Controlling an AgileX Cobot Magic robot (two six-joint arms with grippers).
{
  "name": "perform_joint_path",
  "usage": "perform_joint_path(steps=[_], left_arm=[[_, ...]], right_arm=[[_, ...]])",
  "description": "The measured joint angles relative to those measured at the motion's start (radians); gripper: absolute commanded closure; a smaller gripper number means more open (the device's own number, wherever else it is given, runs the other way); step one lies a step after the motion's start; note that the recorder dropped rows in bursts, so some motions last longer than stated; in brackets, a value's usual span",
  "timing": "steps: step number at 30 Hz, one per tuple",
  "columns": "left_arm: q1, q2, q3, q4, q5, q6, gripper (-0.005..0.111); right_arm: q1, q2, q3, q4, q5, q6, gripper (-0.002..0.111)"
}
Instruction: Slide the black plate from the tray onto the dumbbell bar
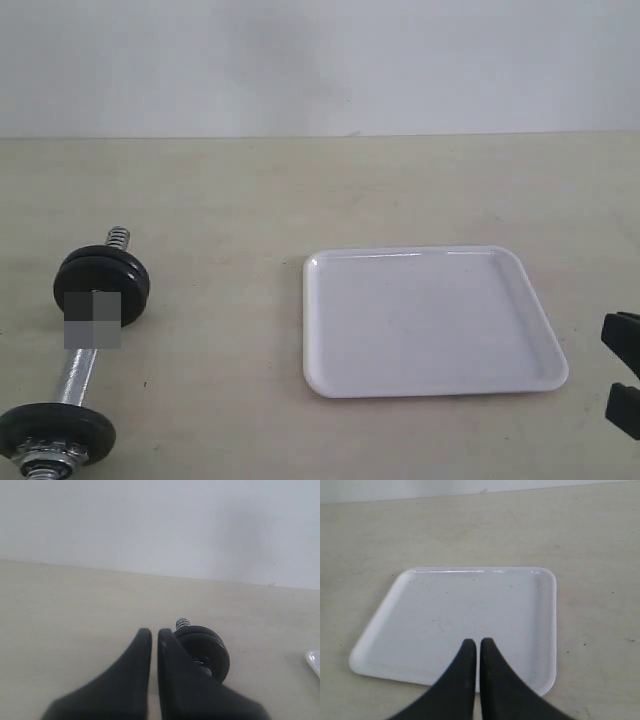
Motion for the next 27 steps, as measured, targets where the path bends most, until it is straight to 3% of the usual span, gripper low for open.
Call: perform_joint_path(steps=[14,27], left_arm=[[0.0,0.0,0.0,0.0,0.0,0.0,0.102],[0.0,0.0,0.0,0.0,0.0,0.0,0.102]], right_arm=[[0.0,0.0,0.0,0.001,-0.031,0.133,0.108],[0.0,0.0,0.0,0.001,-0.027,-0.341,0.108]])
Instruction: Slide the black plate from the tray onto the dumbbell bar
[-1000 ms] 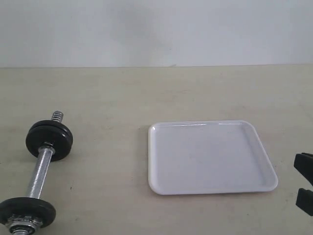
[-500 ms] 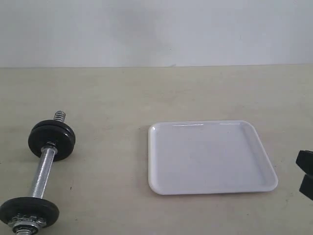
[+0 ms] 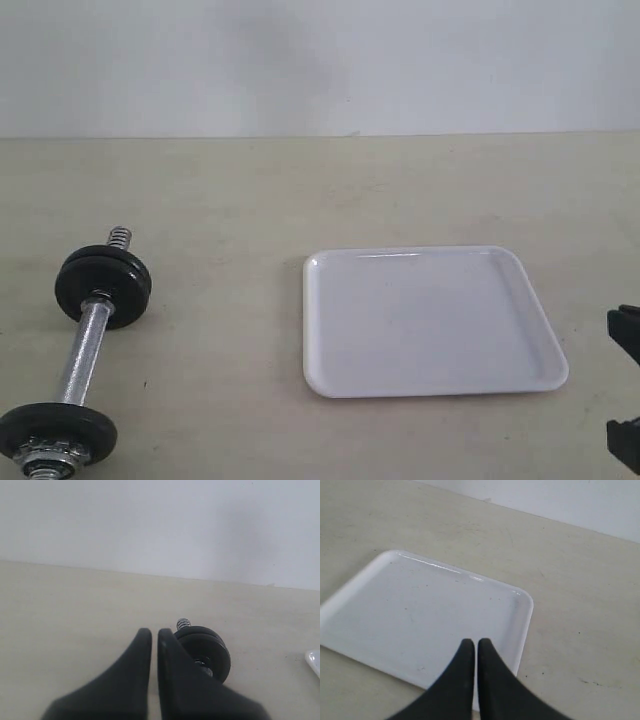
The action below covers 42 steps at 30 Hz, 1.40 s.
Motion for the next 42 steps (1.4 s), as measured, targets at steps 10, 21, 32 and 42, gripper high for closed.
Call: perform_joint_path(steps=[10,21,32,42], left_arm=[[0.0,0.0,0.0,0.0,0.0,0.0,0.102],[0.0,0.0,0.0,0.0,0.0,0.0,0.102],[0.0,0.0,0.0,0.0,0.0,0.0,0.102],[0.0,0.0,0.0,0.0,0.0,0.0,0.102]], right_arm=[[0.0,-0.022,0.0,0.141,0.0,-0.031,0.108],[-0.021,-0.233,0.0,0.518,0.007,-0.022,0.108],[-0.101,-0.346,0.002,0.598,0.135,-0.022,0.108],[-0.138,-0.407,0.08,0.509,0.153,-0.022,0.108]])
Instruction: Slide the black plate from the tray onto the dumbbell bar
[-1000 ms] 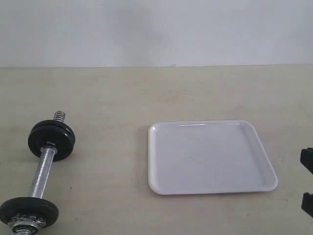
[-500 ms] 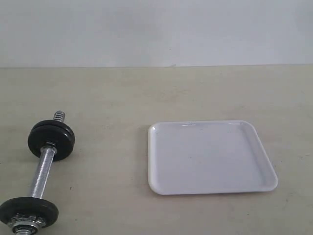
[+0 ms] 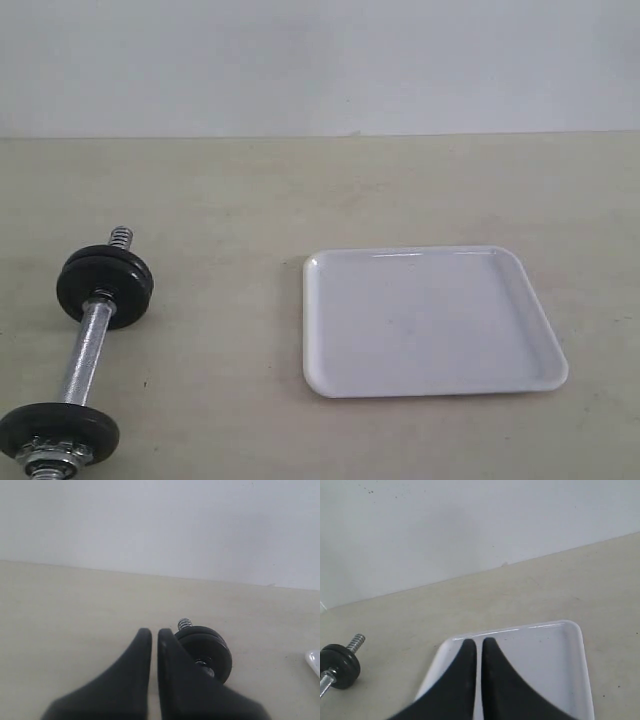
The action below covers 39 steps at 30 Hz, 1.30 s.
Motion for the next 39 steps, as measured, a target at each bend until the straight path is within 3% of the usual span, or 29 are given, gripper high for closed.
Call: perform_joint_path(steps=[39], left_arm=[[0.0,0.0,0.0,0.0,0.0,0.0,0.102]], right_arm=[[0.0,-0.181,0.008,-0.063,0.012,0.0,0.108]])
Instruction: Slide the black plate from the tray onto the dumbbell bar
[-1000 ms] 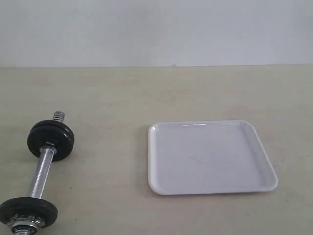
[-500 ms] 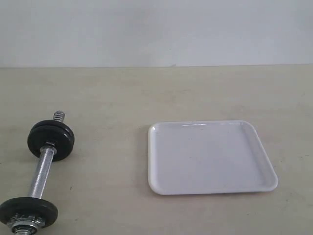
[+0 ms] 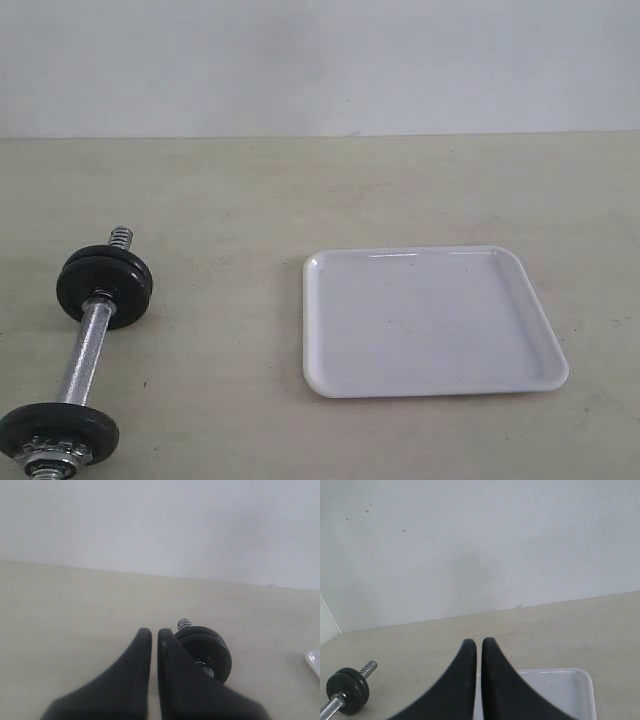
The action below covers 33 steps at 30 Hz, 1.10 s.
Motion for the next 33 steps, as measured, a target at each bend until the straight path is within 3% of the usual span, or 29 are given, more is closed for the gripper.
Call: perform_joint_path(steps=[28,33], left_arm=[[0.0,0.0,0.0,0.0,0.0,0.0,0.102],[0.0,0.0,0.0,0.0,0.0,0.0,0.102]], right_arm=[[0.0,0.0,0.0,-0.156,0.062,0.011,0.108],[0.0,0.0,0.0,-0.146,0.016,0.109,0.108]])
